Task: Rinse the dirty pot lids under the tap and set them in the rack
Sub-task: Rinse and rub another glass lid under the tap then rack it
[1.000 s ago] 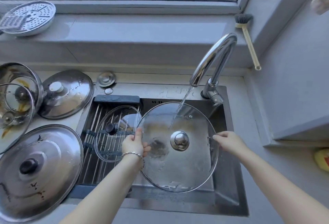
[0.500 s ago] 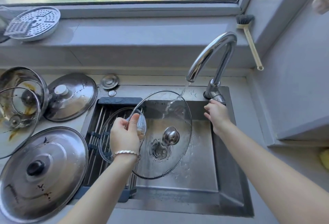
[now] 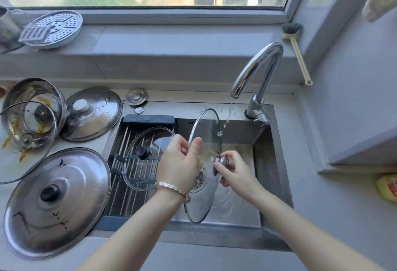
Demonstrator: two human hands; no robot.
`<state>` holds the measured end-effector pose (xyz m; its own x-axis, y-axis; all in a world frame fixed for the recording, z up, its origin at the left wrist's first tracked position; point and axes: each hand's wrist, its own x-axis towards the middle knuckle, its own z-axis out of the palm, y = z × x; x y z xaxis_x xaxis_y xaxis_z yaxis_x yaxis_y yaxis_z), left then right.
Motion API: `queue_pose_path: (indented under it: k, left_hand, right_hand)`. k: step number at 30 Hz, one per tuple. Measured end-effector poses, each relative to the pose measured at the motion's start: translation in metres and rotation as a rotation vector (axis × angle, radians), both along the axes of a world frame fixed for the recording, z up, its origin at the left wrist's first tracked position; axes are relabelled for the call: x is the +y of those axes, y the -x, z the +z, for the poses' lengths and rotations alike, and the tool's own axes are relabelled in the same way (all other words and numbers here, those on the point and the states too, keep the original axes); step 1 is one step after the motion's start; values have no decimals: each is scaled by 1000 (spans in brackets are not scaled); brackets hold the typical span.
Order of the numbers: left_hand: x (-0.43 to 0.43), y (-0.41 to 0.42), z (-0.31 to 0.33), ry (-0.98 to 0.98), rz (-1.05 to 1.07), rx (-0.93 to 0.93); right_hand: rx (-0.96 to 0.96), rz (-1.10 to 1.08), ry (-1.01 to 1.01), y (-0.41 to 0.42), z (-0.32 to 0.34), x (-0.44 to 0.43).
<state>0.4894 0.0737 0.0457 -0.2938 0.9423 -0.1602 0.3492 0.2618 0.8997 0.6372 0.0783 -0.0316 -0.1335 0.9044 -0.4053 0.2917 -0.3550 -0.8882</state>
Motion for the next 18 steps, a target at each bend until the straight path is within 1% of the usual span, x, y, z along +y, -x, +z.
queue_pose_path:
  k: [2,4,6,9,11,13,15,18]
  left_hand:
    - [-4,1,0,62,-95,-82]
    - [-7,4,-2,119,-174,-135]
    - [-13,11,-7,169,-200,-118]
    - [-25,23,-19,268,-213,-34]
    - [-33,30,-26,324,-235,16]
    - [-41,35,-31,364,-243,28]
    - [-49,40,-35,385,-217,13]
    - [-56,50,-38,388,-153,19]
  right_hand:
    - [27,-20,-2,-7,-5,-4]
    - [-2,-29,2,-16,-10,-7]
    - [-54,-36,-5,-25,-14,-9]
    - [-139,-73,-53,-34,-16,-10]
    - [-122,-110,-92,-36,-13,-9]
    - [-80,-130,-117,-36,-10,-4]
    - [-102,-98,-114,-35,-7,2]
    - [-215,-41,-99,-28,-8,6]
